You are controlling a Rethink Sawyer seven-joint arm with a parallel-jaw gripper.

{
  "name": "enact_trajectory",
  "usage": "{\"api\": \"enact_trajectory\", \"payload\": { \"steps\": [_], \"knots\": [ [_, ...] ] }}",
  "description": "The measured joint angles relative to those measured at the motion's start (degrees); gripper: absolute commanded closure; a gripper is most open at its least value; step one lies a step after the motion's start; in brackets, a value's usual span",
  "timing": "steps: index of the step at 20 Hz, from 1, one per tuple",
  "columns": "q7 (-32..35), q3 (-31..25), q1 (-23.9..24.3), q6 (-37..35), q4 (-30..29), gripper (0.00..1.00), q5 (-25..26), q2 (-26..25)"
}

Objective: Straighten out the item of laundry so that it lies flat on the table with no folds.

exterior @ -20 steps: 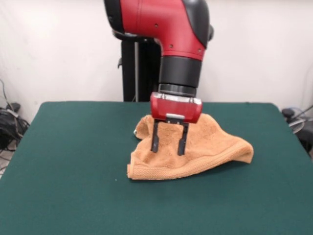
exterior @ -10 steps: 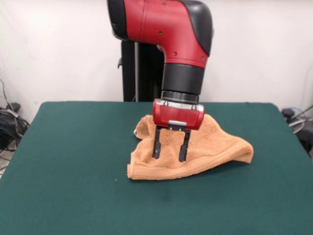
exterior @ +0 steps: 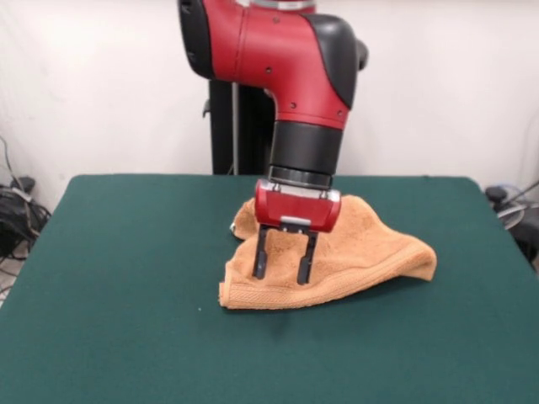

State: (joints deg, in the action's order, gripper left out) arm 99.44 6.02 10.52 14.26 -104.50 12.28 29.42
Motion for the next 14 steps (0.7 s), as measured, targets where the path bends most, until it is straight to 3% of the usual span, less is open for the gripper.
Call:
{"api": "enact_trajectory", "payload": {
  "steps": [14],
  "knots": [
    [0.00, 5.73, -2.92, 0.68, 0.99, 0.00, -0.02, -5.44]
  ]
}}
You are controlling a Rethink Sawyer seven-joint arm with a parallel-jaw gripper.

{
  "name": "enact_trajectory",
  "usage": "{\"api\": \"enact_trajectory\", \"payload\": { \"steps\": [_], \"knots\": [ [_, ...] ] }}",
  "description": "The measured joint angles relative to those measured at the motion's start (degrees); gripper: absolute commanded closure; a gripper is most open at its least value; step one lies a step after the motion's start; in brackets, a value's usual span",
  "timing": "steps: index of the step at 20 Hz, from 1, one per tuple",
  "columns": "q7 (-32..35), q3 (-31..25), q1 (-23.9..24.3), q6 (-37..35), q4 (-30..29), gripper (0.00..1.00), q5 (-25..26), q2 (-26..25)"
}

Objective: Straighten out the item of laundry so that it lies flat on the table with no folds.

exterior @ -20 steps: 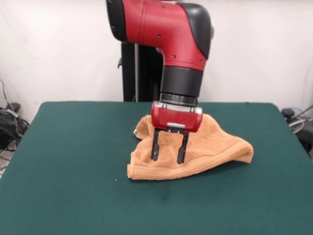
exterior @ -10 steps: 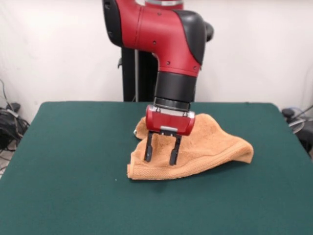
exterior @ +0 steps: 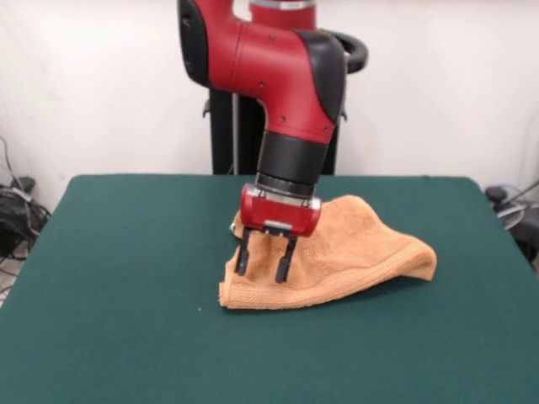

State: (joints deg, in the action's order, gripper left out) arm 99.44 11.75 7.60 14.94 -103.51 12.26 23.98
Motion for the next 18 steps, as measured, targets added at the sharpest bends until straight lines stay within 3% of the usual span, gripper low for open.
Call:
{"api": "enact_trajectory", "payload": {
  "steps": [13, 14, 18],
  "knots": [
    [0.00, 1.70, 0.76, 13.77, 2.22, 0.00, 0.01, -7.69],
    [0.00, 1.70, 0.66, 13.98, 2.23, 1.00, 0.00, -7.83],
    [0.00, 1.60, 0.70, 13.66, 2.24, 1.00, -0.04, -7.73]
  ]
}}
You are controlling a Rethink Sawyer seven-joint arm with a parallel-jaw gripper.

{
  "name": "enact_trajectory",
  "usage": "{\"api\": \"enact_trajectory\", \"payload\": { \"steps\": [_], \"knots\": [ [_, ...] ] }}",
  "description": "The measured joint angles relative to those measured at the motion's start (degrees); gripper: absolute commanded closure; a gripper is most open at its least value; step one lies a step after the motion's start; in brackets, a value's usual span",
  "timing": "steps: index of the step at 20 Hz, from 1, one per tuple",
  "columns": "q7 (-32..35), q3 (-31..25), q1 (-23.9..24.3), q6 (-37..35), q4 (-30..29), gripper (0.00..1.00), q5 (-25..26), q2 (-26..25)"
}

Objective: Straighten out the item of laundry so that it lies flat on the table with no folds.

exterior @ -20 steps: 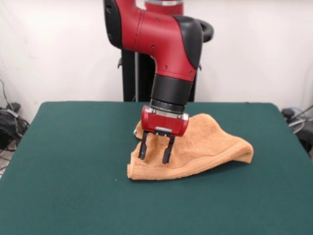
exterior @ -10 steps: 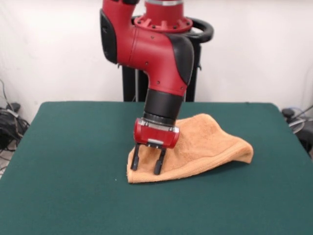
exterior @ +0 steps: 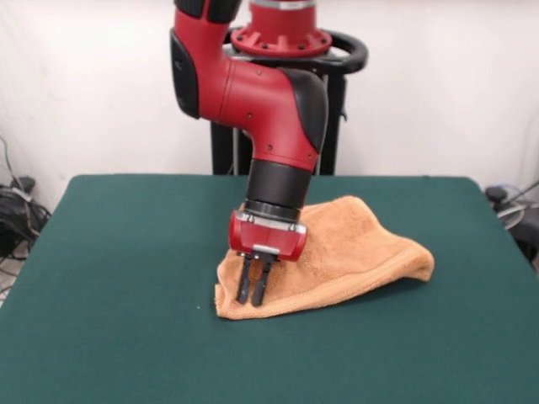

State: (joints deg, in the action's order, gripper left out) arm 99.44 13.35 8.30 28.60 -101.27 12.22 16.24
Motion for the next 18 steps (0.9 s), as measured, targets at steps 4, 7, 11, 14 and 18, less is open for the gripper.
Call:
{"api": "enact_trajectory", "payload": {
  "steps": [4, 7, 11, 14, 18],
  "knots": [
    [0.00, -0.42, 0.27, -3.86, -0.08, 1.00, 0.01, 1.74],
    [0.00, -0.39, 0.02, -6.81, -0.12, 1.00, 0.01, 3.05],
    [0.00, -0.29, -0.25, -11.13, -0.09, 1.00, 0.02, 5.22],
    [0.00, -0.07, -0.14, -11.52, 0.17, 1.00, 0.51, 5.71],
    [0.00, -0.06, 0.99, -11.51, 1.01, 1.00, 2.88, 5.70]
  ]
}}
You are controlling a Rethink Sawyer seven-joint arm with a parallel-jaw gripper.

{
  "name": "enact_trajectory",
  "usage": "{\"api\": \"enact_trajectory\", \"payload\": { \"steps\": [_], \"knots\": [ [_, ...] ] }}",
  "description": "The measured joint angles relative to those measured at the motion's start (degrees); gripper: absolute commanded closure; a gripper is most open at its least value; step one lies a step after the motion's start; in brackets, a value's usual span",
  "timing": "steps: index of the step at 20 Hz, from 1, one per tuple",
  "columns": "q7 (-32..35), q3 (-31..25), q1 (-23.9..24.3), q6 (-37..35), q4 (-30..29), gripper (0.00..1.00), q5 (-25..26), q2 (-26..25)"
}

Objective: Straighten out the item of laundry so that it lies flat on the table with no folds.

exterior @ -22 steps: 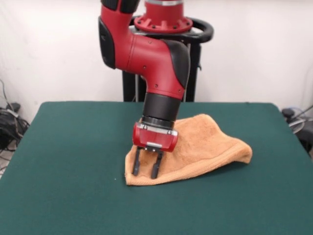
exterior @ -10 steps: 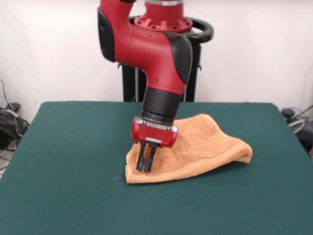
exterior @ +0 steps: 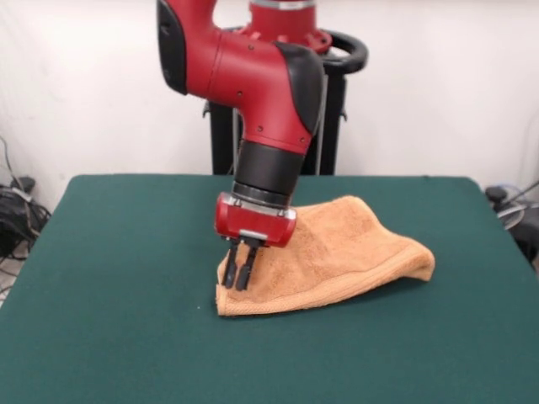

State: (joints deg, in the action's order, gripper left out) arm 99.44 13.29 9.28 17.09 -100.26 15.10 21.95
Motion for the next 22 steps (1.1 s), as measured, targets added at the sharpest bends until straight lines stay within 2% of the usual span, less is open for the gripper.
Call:
{"api": "enact_trajectory", "payload": {
  "steps": [3, 4, 7, 13, 22],
  "knots": [
    [0.00, 0.01, 1.76, -0.01, 0.97, 1.00, 1.38, -0.32],
    [0.00, 0.00, 2.93, -0.01, 1.49, 0.00, 1.79, -0.62],
    [0.00, -0.20, 3.63, -0.01, 1.65, 0.00, 2.09, -0.67],
    [0.00, -4.04, 9.13, -1.69, 1.76, 0.00, 4.21, -0.15],
    [0.00, -13.14, 16.82, -7.74, 2.45, 0.00, 8.67, -0.12]
  ]
}}
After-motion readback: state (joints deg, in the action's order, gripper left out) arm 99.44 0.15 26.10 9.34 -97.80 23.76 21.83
